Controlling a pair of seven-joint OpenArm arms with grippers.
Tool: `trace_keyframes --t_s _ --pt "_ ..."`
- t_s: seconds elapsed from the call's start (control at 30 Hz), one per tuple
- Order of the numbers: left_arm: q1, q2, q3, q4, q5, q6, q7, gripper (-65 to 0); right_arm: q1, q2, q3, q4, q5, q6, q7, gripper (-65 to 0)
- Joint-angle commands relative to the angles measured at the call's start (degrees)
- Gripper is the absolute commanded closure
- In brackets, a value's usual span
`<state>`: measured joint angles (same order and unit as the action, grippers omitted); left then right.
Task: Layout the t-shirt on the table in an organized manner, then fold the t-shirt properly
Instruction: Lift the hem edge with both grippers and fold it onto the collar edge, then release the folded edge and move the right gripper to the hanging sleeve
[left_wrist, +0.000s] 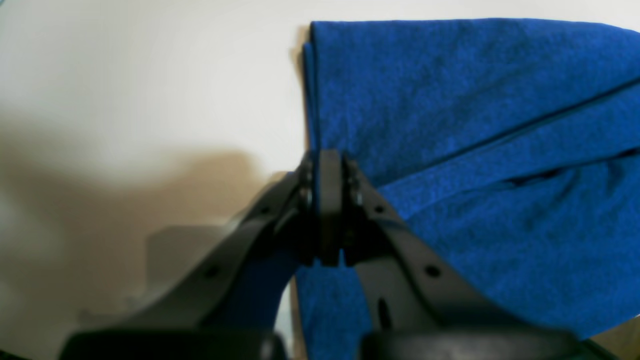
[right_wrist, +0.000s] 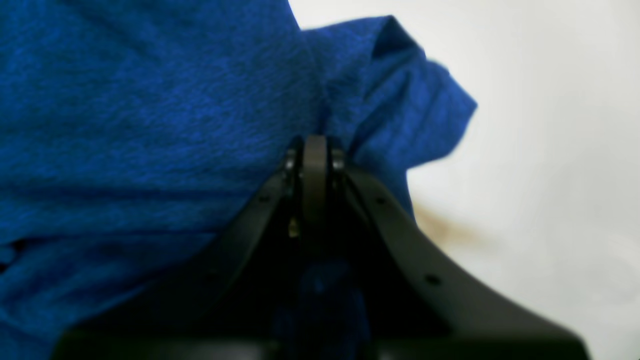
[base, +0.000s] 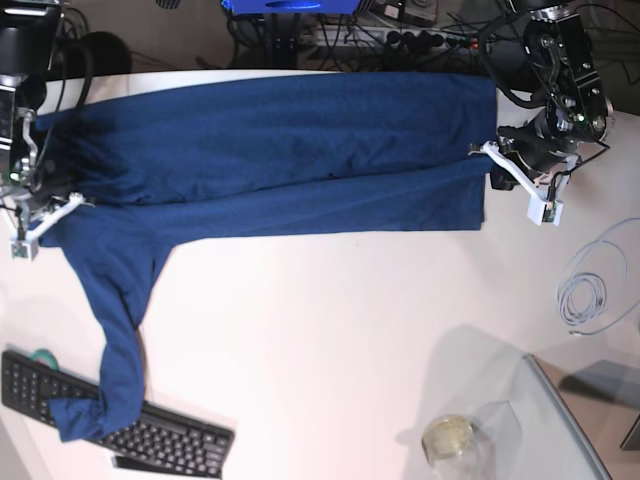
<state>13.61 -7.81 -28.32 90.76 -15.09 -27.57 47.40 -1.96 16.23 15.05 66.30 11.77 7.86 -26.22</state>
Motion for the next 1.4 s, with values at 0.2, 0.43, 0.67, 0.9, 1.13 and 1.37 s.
trace_keyframes --t_s 0.2,0.43,0.67,0.9,1.13,1.37 --pt "1.7 -0.7 1.9 -0.3 -0.3 -0.1 -4.8 0.0 0.1 0.1 0.3 1.0 0.3 -0.4 1.0 -0.2" --pt "2.5 -0.6 3.3 -0.8 -0.3 0.0 -6.6 0.0 -2.5 0.2 0.4 4.4 0.3 -0.4 1.0 -0.2" --pt "2.1 -0.8 3.0 -0.3 -0.3 0.0 -6.6 0.0 -3.5 0.1 0.4 10.0 0.3 -0.4 -3.5 -0.3" --pt "2.2 -0.9 2.8 0.0 -0.3 0.1 -6.6 0.0 -3.5 0.1 0.4 10.1 0.3 -0.4 -4.9 -8.9" --pt "4.7 -0.9 2.7 9.5 -0.2 0.3 -6.5 -14.5 -3.9 -1.1 7.6 15.8 0.4 -0.4 -7.1 -23.7" --pt "3.1 -0.4 -1.2 10.9 -0.3 0.4 -6.5 -28.0 4.1 0.6 11.9 5.5 0.1 -0.2 -6.7 -15.5"
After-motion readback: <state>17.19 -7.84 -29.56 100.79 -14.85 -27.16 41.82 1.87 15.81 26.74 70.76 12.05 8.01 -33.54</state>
